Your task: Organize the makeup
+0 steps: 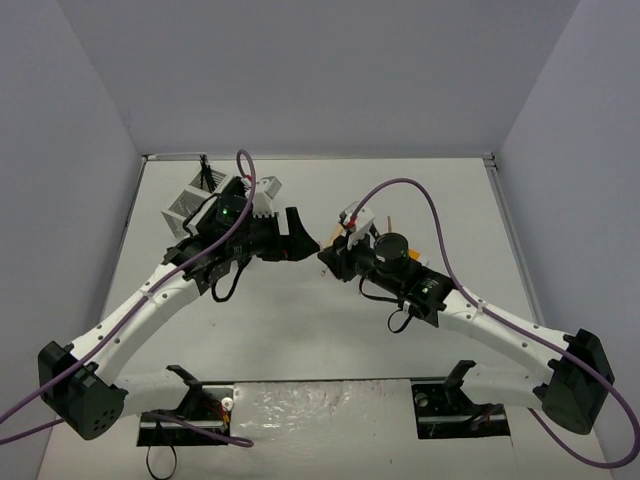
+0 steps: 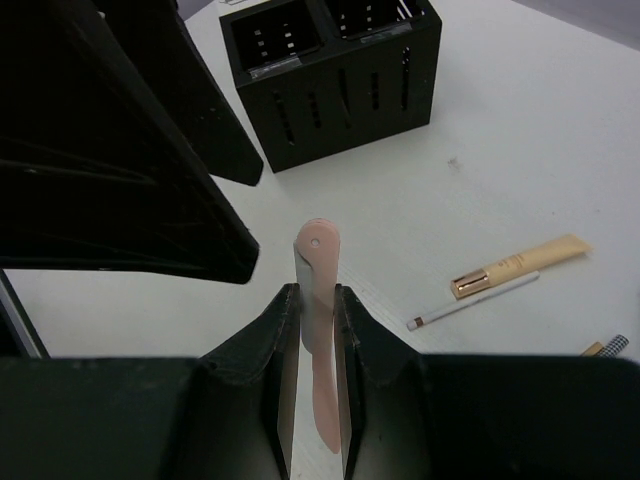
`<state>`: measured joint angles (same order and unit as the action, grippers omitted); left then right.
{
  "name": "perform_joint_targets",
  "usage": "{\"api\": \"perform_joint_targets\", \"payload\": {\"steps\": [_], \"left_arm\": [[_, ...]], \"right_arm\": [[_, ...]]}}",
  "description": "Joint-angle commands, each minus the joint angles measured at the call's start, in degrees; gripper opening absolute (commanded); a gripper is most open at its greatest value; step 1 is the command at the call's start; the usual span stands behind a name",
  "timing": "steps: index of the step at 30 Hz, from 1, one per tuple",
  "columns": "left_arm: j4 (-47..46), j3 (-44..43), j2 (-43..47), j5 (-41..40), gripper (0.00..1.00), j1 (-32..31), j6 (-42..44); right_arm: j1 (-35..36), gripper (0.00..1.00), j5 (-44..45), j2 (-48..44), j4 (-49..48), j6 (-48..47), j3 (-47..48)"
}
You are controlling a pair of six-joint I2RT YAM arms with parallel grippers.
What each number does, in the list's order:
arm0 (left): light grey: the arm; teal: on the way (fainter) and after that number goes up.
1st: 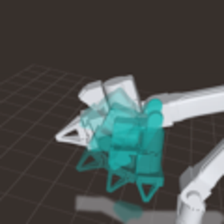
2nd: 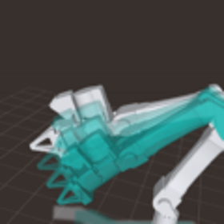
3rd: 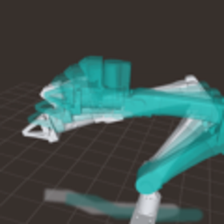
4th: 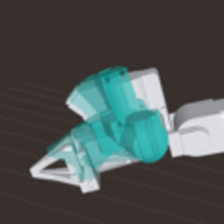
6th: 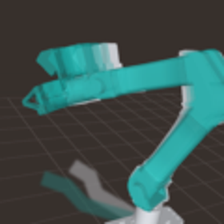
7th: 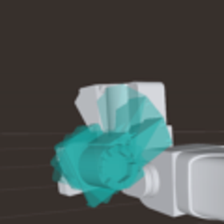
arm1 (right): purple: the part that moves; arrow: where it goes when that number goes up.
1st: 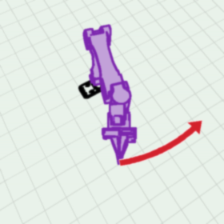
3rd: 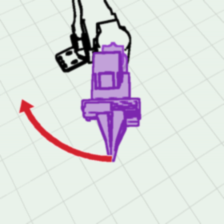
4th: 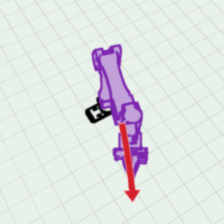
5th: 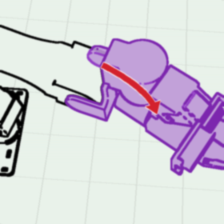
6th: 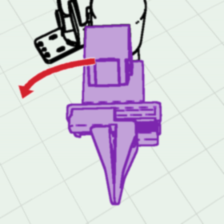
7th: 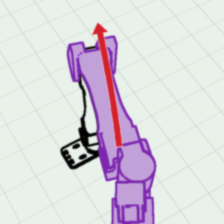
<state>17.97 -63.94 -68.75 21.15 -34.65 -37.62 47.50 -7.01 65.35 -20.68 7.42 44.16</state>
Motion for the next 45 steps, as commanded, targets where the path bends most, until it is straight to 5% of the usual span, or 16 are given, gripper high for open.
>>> {"api": "perform_joint_targets", "payload": {"steps": [1, 28, 30, 35, 37, 45], "left_arm": [[-7.13, -4.11, -0.47, 0.03, 0.76, -1.68, -1.78], [-10.67, -2.74, -3.88, -2.03, 0.0, -4.55, -1.85], [-9.95, -3.06, -3.86, -2.53, 0.0, -4.55, -1.09], [-4.47, -6.23, -3.67, -7.42, 0.0, -4.46, 4.75], [0.31, -8.36, -3.82, -13.21, 0.0, -4.24, 7.72], [9.73, -18.55, -5.66, -21.78, 0.0, 12.04, 16.67]], "right_arm": [[0.4, 0.0, -2.39, -2.01, -7.47, -0.01, -0.33], [0.4, 0.02, -0.99, -2.89, -10.78, 1.63, -2.26], [0.4, 0.12, -0.54, -2.94, -10.71, 1.63, -2.25], [0.37, 0.8, 0.8, -3.14, -8.76, 1.31, -1.56], [0.31, 0.92, 2.32, -3.36, -7.37, 1.03, -1.32], [-0.35, 1.0, 11.17, -6.43, -0.09, -0.39, -1.89]]}}
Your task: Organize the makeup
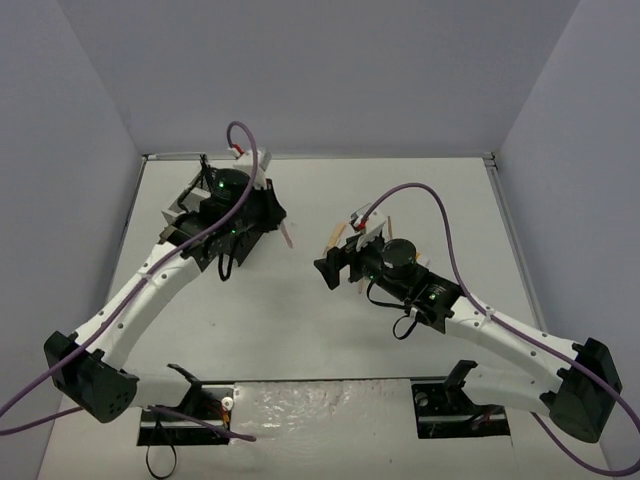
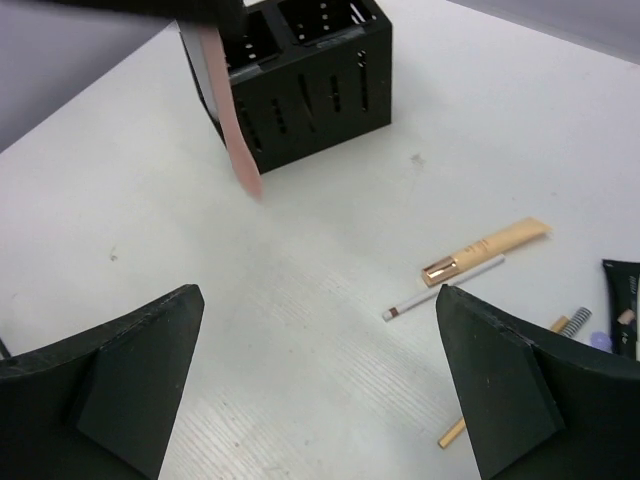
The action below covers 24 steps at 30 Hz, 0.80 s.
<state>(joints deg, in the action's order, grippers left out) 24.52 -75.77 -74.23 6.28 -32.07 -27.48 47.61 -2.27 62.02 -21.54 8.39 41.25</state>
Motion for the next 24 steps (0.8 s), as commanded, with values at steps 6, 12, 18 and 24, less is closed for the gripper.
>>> {"api": "perform_joint_targets", "payload": {"steps": [6, 12, 18, 24], "left_arm": [[4.25, -16.26, -5.54, -9.52, 0.0, 23.77, 11.96], [-0.66, -19.03, -12.43, -12.2, 0.0, 30.31, 14.51], [-5.96, -17.67, -18.47, -10.08, 0.0, 34.96, 14.56], [-8.77, -16.29, -21.81, -9.07, 0.12, 35.92, 13.99]], "right_arm": [[-1.2, 1.0, 10.14, -4.91, 2.58, -1.13, -1.16], [-1.66, 1.0, 10.93, -5.47, 3.7, -0.94, -2.25], [-1.91, 1.0, 12.45, -7.42, 5.54, -1.1, -3.19], [-2.35, 1.0, 12.83, -8.83, 6.48, -0.77, -4.05]]}}
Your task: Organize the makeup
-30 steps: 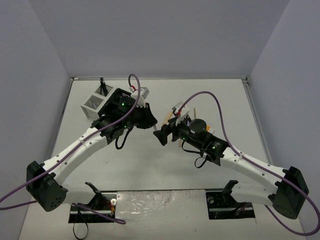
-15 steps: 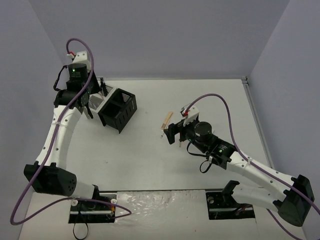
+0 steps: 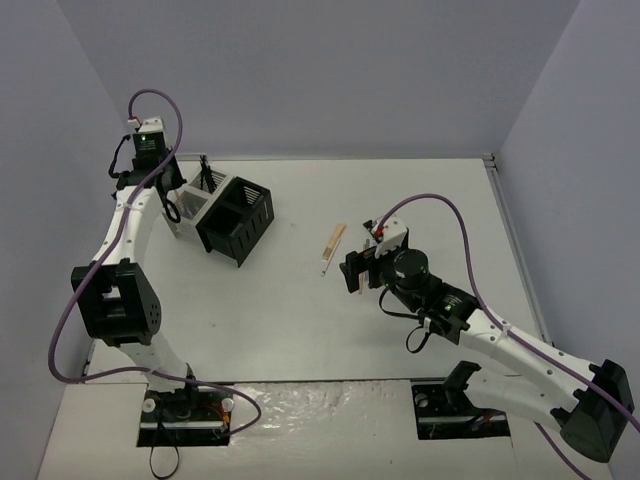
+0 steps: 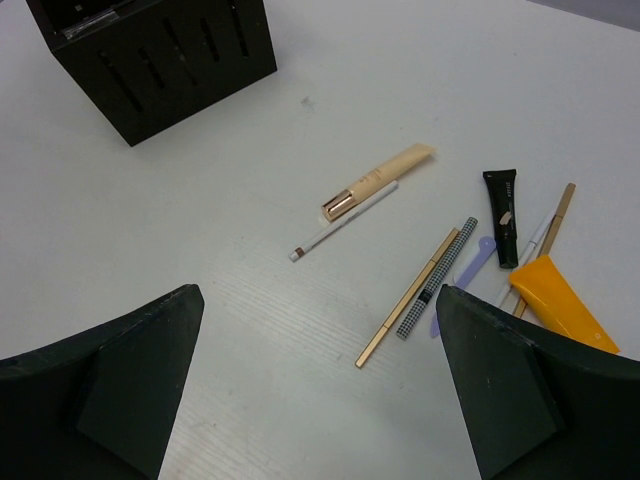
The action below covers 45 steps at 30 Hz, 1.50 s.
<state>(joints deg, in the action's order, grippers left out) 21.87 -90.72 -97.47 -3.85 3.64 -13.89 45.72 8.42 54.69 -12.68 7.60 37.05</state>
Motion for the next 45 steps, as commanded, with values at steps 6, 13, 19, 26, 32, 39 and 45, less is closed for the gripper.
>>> {"api": "perform_joint_targets", "payload": {"steps": [6, 13, 19, 26, 32, 39, 45], "left_arm": [[-5.35, -0.09, 3.5, 0.75, 0.37, 0.23, -0.27], [-1.39, 1.5, 10.29, 0.71, 0.6, 0.23, -3.0], [7.65, 2.21, 20.33, 6.47, 0.84, 0.1, -5.36], [9.62, 15.35, 34.63, 10.9, 0.97, -0.27, -4.07], [5.89, 27.14, 43.61, 9.83, 0.97, -5.37, -1.57], [6.32, 30.95, 45.17, 8.44, 0.97, -8.74, -0.44], [6.02, 30.86, 45.17, 9.34, 0.97, -8.82, -0.7]], "right_arm": [[-0.61, 0.99, 3.2, -0.56, -1.38, 0.94, 0.84], [-1.2, 0.89, 5.99, 3.64, -0.29, 4.48, 2.4], [-6.77, 0.61, 6.52, 12.7, 4.24, 11.37, 6.76], [-13.75, 0.39, 3.98, 23.52, 5.19, 15.65, 9.94], [-16.55, 0.33, 3.71, 33.59, 6.2, 17.91, 15.91], [-17.68, 0.29, 5.92, 40.84, 6.35, 19.22, 19.83], [-17.98, 0.26, 6.8, 44.01, 6.38, 19.69, 20.58]]}}
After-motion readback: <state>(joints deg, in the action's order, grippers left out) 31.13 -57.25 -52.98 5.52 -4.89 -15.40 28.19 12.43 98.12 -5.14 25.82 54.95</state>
